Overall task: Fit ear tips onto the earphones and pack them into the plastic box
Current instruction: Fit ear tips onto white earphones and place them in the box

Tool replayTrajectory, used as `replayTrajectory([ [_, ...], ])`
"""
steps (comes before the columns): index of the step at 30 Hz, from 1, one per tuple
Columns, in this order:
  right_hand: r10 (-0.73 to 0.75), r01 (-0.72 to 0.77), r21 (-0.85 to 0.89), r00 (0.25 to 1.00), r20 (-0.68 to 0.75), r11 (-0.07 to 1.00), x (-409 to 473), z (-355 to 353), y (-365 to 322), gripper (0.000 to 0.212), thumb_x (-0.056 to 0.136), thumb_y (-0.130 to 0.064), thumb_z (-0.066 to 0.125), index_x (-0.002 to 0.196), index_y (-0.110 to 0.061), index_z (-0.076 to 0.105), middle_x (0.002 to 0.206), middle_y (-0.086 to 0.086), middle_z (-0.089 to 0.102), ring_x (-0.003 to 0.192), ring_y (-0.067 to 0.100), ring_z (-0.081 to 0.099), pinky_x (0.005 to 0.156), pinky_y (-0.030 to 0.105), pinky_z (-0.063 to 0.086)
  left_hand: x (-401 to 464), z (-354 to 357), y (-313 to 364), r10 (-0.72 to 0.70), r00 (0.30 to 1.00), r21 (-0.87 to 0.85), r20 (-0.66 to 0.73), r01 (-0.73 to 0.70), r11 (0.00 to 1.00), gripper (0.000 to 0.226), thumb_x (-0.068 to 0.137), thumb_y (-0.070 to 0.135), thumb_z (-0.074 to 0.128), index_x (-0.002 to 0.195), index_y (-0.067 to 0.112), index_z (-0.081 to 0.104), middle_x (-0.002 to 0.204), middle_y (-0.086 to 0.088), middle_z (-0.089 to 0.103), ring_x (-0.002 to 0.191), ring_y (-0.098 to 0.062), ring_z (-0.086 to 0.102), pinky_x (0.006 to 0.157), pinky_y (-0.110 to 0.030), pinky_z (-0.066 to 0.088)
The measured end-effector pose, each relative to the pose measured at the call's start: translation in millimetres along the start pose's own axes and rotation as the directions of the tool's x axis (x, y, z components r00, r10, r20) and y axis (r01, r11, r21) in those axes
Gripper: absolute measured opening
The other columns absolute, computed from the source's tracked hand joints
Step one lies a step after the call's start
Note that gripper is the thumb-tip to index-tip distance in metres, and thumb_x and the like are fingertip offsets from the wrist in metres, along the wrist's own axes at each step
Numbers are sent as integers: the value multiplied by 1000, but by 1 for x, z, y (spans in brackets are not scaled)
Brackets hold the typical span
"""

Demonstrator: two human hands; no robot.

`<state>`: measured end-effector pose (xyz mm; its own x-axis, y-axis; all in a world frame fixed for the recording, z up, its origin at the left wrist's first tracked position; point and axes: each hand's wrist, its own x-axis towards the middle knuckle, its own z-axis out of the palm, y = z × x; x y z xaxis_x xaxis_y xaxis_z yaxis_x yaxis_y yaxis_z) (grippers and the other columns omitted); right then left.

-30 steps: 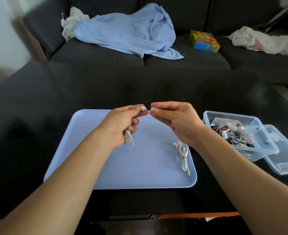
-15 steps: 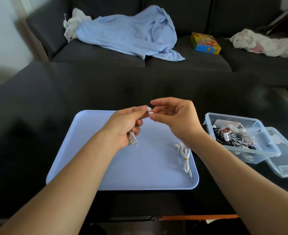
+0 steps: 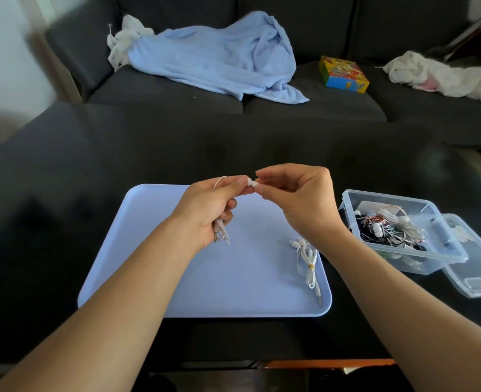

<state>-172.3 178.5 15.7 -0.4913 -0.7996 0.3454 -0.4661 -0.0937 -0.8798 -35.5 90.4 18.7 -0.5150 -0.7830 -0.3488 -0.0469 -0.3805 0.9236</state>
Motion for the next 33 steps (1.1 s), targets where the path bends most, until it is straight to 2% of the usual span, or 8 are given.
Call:
replayTrajectory([
  [13, 34, -34, 60, 999, 5, 998, 1, -4, -1, 19, 81, -5, 79, 98, -12, 77, 87, -4, 76, 79, 9, 75, 72, 17, 58, -1, -3, 2, 8, 999, 19, 50, -9, 1000, 12, 91, 21, 70, 100, 16, 77, 95, -2, 78, 60, -7, 43, 42, -15, 35],
  [17, 76, -86, 149, 995, 69, 985, 2, -8, -5, 19, 79, -4, 79, 96, -10, 76, 82, -2, 77, 78, 15, 76, 70, 19, 58, -2, -8, 6, 5, 995, 66, 102, -12, 998, 13, 92, 20, 69, 101, 14, 76, 95, -3, 78, 54, -6, 43, 42, -14, 34],
  [23, 104, -154, 236, 971, 213, 959, 2, -18, -8, 23, 78, 2, 78, 98, -7, 75, 85, 8, 78, 81, 23, 76, 74, 27, 60, -1, -15, 8, -34, 976, 106, 215, 11, 994, 16, 89, 18, 70, 103, 11, 75, 89, -4, 77, 49, -5, 41, 40, -12, 30],
  [30, 81, -128, 194, 969, 233, 973, 0, -22, -12, 20, 76, 0, 78, 94, -8, 75, 84, 7, 78, 76, 21, 76, 71, 24, 59, -4, -15, 7, -27, 969, 156, 244, -12, 988, 13, 89, 17, 69, 98, 11, 77, 86, -5, 76, 49, -5, 40, 41, -13, 29],
  [33, 144, -191, 204, 964, 223, 960, 0, -22, -14, 21, 74, -1, 79, 94, -7, 75, 85, 9, 78, 79, 23, 76, 70, 25, 60, -5, -12, 6, 35, 977, 171, 211, -73, 983, 9, 88, 16, 71, 94, 12, 78, 86, -7, 77, 52, -6, 40, 43, -15, 31],
])
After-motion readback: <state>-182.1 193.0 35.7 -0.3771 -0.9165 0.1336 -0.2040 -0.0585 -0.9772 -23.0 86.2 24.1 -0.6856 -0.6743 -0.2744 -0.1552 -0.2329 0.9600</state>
